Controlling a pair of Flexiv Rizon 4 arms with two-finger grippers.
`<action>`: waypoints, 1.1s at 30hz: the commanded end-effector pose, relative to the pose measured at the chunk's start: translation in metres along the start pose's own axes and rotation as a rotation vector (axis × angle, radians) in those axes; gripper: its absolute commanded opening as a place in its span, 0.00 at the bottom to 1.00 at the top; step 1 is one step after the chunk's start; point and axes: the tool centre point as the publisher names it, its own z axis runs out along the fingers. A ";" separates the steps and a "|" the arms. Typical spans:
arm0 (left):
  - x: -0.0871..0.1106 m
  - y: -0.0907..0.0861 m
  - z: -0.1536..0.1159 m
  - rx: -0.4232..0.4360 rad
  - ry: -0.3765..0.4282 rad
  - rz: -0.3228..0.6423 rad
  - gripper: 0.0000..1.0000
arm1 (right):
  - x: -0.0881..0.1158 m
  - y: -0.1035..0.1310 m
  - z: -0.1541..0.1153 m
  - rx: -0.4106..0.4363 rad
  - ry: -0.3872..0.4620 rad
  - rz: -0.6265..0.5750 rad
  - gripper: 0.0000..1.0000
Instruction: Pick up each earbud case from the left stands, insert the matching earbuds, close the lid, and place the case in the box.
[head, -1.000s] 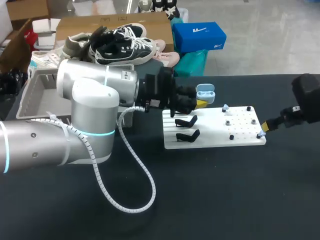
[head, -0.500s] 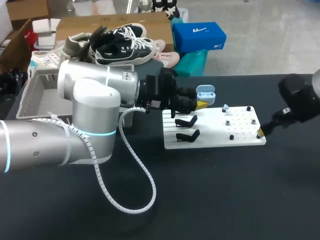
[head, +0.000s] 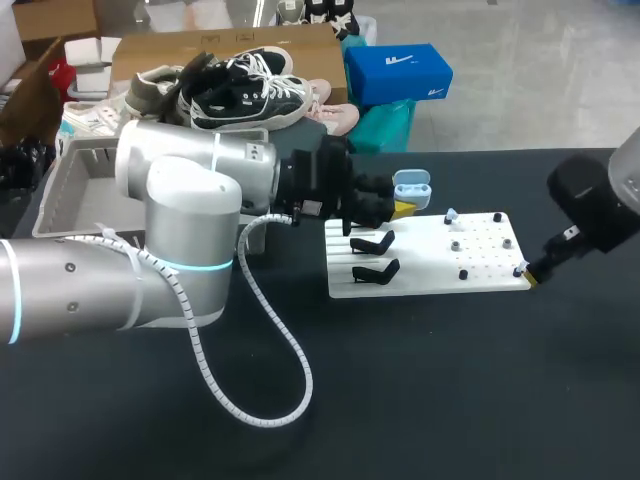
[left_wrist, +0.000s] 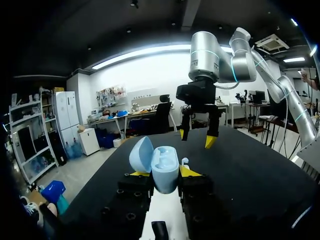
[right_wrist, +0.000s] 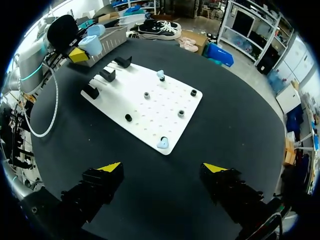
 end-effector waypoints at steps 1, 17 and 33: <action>0.000 -0.001 0.000 -0.003 -0.002 0.001 0.00 | -0.001 0.002 0.017 0.116 -0.009 0.002 1.00; 0.000 -0.001 0.000 -0.003 -0.002 0.001 0.00 | -0.018 -0.003 0.056 0.063 0.006 -0.040 1.00; 0.000 -0.001 0.000 -0.003 -0.002 0.001 0.00 | -0.016 -0.007 0.048 0.050 -0.021 -0.013 0.76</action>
